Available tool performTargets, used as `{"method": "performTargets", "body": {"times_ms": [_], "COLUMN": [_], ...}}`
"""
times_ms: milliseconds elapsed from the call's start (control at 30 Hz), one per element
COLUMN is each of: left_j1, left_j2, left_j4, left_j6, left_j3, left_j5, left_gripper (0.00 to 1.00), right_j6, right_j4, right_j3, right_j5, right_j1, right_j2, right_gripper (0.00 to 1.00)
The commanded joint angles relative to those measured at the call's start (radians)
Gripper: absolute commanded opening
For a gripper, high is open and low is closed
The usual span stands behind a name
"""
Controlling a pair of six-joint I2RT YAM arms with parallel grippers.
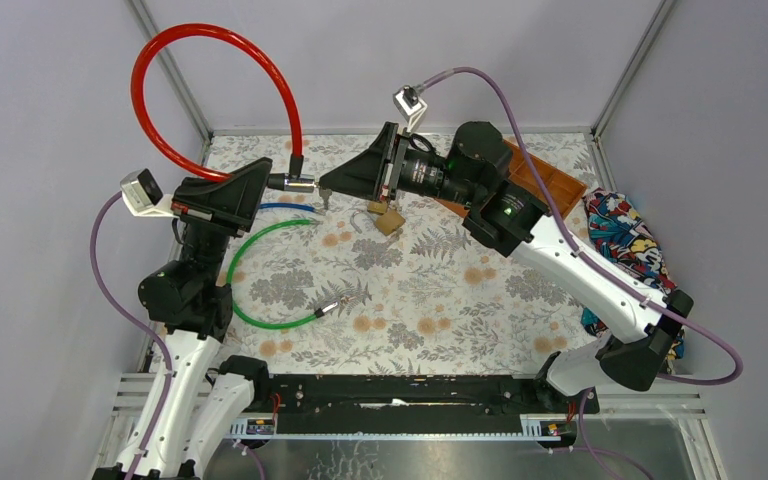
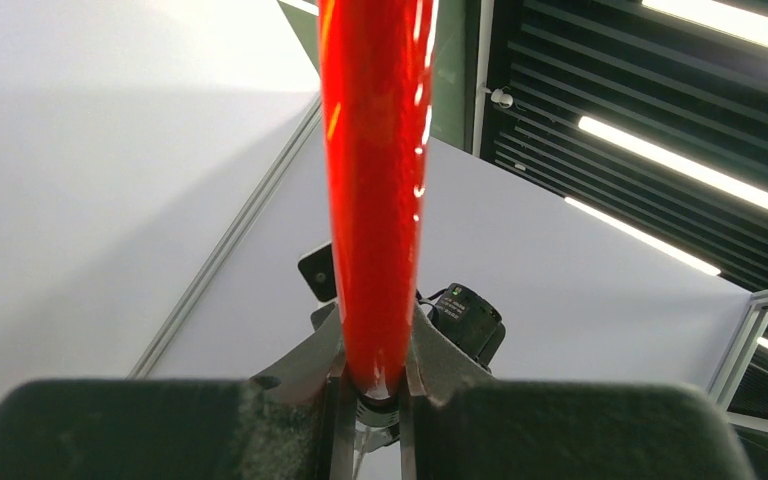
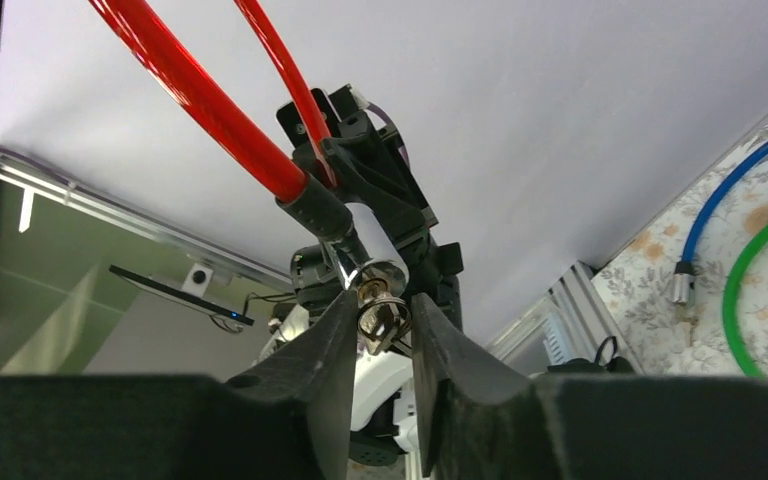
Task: Lock with the key
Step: Lock the lock.
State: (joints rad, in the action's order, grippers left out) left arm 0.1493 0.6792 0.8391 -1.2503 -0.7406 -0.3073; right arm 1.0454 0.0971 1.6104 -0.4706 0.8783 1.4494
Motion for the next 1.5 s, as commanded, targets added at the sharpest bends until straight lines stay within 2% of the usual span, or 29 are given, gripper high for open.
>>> {"method": "performTargets", "body": {"times_ms": [0,233,367,467,567,600,633,700,867,933,967,1167,1267,1467], "left_j1": [-0.008,-0.008,-0.008,-0.008,-0.008,-0.009,-0.009,-0.009,-0.009,-0.009,-0.008,-0.008,-0.008,-0.009], "left_j2": [-0.007,-0.010,-0.009,-0.008,-0.007,-0.007,-0.007,-0.008,-0.013,-0.014,-0.013,-0.004,0.002,0.004], "left_j4": [0.076,0.076,0.078,0.075,0.069,0.069,0.070,0.075,0.117,0.127,0.134,0.203,0.222,0.220], "left_j6": [0.019,0.022,0.024,0.026,0.027,0.026,0.027,0.032,0.041,0.041,0.041,0.072,0.074,0.066], "left_j3": [-0.039,-0.039,-0.037,-0.038,-0.037,-0.037,-0.038,-0.039,-0.043,-0.044,-0.043,-0.050,-0.055,-0.059], "left_j5": [0.011,0.011,0.016,0.021,0.023,0.023,0.023,0.018,-0.017,-0.027,-0.034,-0.093,-0.113,-0.107], "left_gripper": [0.00,0.00,0.00,0.00,0.00,0.00,0.00,0.00,0.00,0.00,0.00,0.00,0.00,0.00], "right_j6": [0.024,0.039,0.026,-0.008,-0.075,-0.087,-0.098,-0.136,-0.236,-0.266,-0.280,-0.397,-0.378,-0.295], "right_j4": [0.089,0.111,0.108,0.088,0.043,0.027,0.013,-0.019,-0.115,-0.126,-0.128,-0.248,-0.221,-0.177], "right_j3": [0.006,0.007,0.002,0.012,0.023,0.027,0.030,0.041,0.049,0.041,0.045,0.243,0.275,0.362], "right_j5": [-0.041,-0.060,-0.066,-0.070,-0.058,-0.060,-0.058,-0.050,-0.006,-0.018,-0.032,-0.126,-0.190,-0.330], "right_j1": [0.012,0.014,0.017,0.028,0.033,0.031,0.030,0.025,-0.021,-0.057,-0.075,-0.098,-0.099,-0.097], "right_j2": [-0.021,-0.009,-0.010,-0.009,-0.010,-0.011,-0.010,-0.012,-0.057,-0.081,-0.088,-0.016,0.028,0.144], "right_gripper": [0.27,0.24,0.15,0.00,0.00,0.04,0.19,0.38,0.74,0.97,0.99,1.00,0.98,0.64]}}
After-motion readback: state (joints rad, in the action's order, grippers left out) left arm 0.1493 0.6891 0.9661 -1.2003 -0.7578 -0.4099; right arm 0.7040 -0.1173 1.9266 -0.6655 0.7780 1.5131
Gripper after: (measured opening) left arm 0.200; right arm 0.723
